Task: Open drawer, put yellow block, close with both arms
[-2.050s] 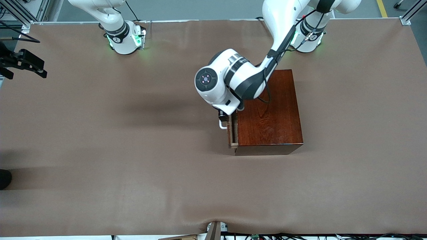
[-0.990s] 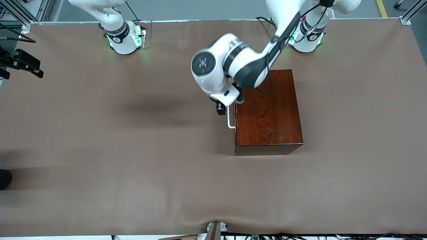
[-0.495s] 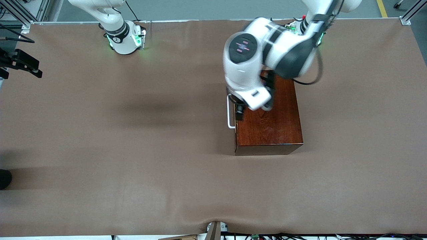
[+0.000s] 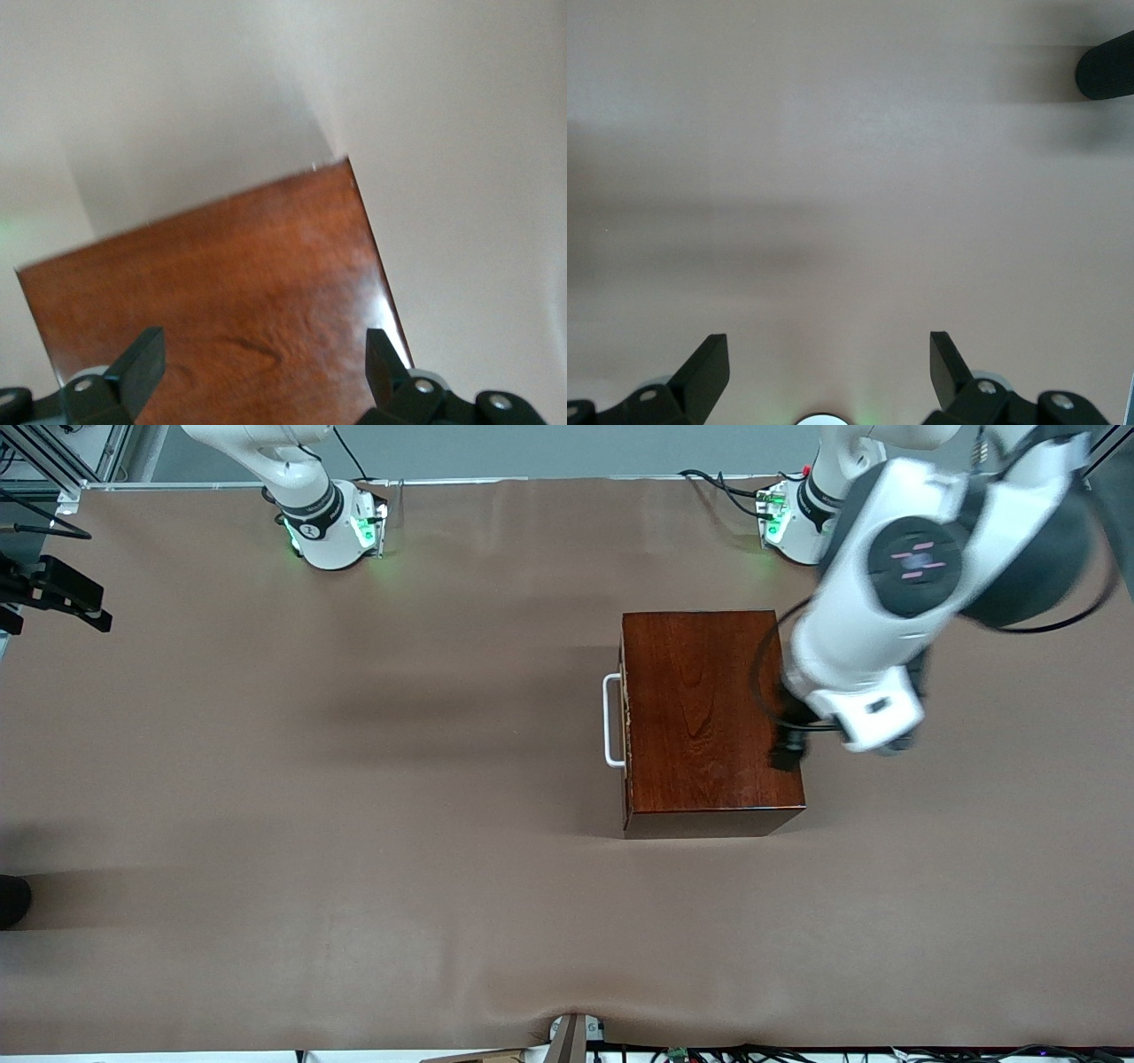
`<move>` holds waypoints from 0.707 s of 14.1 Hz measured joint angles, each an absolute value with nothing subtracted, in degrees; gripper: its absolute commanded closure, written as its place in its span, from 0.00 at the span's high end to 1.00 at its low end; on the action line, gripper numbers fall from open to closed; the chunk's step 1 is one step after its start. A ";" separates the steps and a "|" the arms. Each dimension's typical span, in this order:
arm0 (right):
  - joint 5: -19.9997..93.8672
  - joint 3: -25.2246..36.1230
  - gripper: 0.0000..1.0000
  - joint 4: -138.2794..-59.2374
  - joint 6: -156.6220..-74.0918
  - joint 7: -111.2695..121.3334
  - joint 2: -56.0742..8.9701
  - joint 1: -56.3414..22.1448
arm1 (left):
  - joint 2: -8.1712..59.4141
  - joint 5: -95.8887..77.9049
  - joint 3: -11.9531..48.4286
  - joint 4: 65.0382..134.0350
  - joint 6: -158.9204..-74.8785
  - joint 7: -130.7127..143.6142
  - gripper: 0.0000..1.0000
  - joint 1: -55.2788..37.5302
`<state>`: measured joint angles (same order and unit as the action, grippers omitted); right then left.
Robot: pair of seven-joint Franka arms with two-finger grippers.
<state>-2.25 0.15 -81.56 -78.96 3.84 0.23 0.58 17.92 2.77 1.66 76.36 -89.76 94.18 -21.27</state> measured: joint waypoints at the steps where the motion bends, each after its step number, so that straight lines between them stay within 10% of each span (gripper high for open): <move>1: -2.25 0.15 1.00 -81.56 -78.93 3.84 0.23 0.58 | 16.06 2.77 1.71 78.13 -89.72 91.77 1.00 -19.21; 10: -2.25 0.14 1.00 -81.56 -78.78 3.85 0.23 0.58 | 0.30 0.84 1.83 91.47 -89.67 66.20 1.00 -5.49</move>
<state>-2.25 0.14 -81.56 -78.78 3.85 0.23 0.58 0.30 0.84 1.83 91.47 -89.67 66.20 -5.49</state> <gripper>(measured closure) 0.000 0.000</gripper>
